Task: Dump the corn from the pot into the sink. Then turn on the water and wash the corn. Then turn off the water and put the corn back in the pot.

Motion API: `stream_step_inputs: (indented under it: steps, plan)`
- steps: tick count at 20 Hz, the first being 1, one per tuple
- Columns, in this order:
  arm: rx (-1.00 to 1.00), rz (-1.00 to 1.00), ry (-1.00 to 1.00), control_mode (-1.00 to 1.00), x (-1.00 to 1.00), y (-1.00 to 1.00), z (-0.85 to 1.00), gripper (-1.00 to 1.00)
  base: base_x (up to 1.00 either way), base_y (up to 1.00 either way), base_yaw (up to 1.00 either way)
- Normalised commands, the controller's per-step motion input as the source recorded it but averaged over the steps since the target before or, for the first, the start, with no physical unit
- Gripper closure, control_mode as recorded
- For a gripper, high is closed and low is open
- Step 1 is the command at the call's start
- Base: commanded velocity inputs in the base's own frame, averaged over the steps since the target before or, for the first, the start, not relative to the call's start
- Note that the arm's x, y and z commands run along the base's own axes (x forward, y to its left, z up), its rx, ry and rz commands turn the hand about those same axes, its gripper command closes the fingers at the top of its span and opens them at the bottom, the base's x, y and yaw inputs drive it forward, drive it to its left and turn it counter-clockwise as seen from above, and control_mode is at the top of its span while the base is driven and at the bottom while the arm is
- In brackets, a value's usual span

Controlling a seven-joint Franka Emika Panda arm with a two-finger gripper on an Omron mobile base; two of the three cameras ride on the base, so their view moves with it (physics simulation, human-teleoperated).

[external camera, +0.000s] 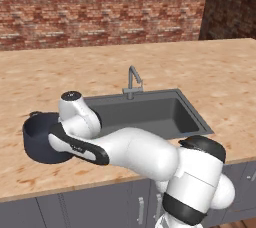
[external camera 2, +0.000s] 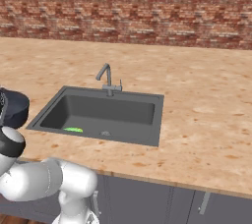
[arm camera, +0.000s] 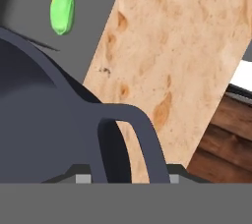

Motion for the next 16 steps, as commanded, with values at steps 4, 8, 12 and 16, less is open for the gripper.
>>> stream_step_inputs:
  steps: [4,8,12,16]
  plan:
    - [-0.10,0.00,0.00,-1.00,0.27,0.27,-0.35,1.00,0.00,0.00,0.00]
    - [-0.08,0.00,0.00,-1.00,0.18,0.13,-0.41,1.00,0.00,0.00,0.00]
    - [-0.08,0.00,0.00,-1.00,0.08,0.06,-0.46,1.00,0.00,0.00,0.00]
    - [-0.06,0.00,0.00,-1.00,0.00,0.00,-0.30,-1.00,0.00,0.00,0.00]
